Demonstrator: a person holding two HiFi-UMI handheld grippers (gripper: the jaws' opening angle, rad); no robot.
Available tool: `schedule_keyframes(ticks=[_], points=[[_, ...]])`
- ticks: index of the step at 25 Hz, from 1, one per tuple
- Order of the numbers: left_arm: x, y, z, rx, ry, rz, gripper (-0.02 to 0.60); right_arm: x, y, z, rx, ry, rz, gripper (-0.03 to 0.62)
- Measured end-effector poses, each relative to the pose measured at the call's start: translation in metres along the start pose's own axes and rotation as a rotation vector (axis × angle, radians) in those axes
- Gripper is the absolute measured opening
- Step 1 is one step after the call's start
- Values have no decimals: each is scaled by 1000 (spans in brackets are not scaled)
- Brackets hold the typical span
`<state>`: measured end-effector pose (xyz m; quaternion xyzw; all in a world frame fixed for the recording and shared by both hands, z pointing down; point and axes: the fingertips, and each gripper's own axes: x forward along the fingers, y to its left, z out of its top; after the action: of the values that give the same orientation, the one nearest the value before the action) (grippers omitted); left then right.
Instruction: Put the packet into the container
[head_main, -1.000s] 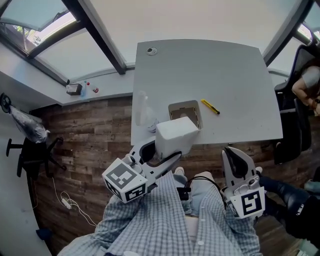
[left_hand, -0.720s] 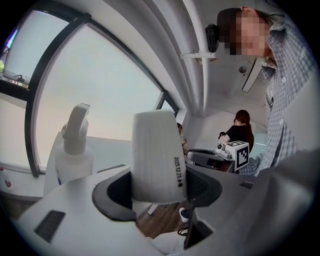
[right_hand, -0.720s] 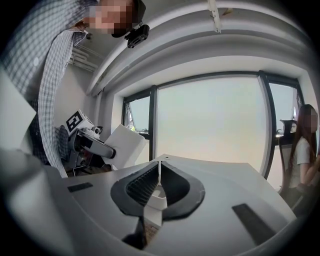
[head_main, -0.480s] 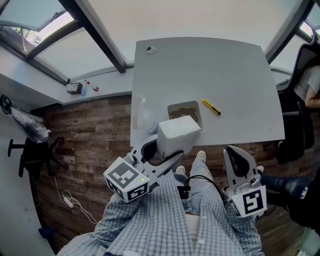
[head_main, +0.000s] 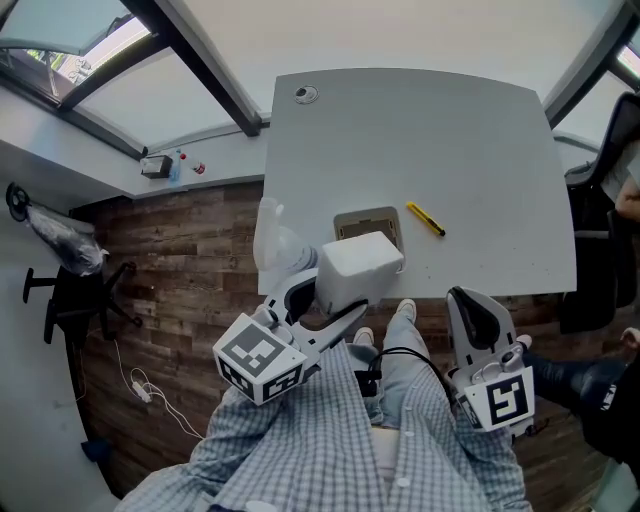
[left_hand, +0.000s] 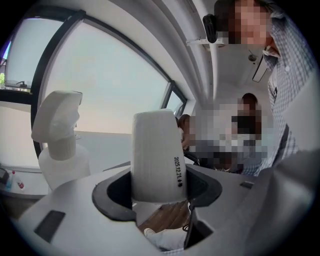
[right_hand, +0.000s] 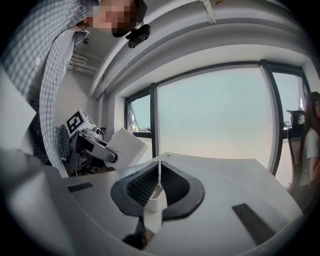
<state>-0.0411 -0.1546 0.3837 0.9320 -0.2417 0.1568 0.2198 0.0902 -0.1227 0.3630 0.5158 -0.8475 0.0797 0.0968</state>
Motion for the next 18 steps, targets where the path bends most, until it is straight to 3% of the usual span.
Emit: schedule_keyframes(ticks=[9, 18], points=[[22, 10, -6, -18, 90, 68, 272, 12, -23, -7, 45, 10, 30, 26], [46, 16, -13, -31, 190, 69, 272, 19, -46, -21, 80, 39, 34, 26]])
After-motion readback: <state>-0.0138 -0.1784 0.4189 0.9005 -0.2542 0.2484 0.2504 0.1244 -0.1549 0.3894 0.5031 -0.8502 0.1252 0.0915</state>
